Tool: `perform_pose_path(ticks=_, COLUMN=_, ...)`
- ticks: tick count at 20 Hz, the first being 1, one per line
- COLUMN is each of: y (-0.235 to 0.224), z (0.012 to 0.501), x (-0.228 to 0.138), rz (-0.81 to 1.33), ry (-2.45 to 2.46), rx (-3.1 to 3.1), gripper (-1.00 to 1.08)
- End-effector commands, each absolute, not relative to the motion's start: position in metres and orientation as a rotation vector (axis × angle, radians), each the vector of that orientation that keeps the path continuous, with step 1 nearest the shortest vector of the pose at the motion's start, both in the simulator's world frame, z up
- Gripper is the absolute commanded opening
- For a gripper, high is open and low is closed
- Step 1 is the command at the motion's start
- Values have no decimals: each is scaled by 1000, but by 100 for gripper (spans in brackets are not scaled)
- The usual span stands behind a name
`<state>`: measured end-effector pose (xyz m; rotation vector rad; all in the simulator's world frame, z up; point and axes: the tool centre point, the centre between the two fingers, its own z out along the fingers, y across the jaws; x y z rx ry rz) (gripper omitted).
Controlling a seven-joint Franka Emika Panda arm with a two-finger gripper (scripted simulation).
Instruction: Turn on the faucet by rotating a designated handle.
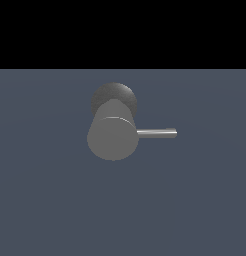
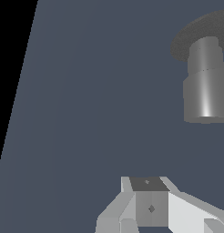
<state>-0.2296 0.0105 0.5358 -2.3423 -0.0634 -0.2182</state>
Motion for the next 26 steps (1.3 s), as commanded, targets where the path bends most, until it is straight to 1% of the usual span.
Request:
perform_pose_path(ticks=1, y=8, z=543, x=-225, rz=-235, ry=-56, rx=-2235, gripper=-100)
perform_pose_path(ticks=14, y=-28, z=565, x=-193, rz=-277, ry=46, rx=-1699, gripper=-100)
perform_pose_path(ticks=26, y=-76, z=553, x=-152, rz=-267, ry=208, rx=-1290, gripper=-100)
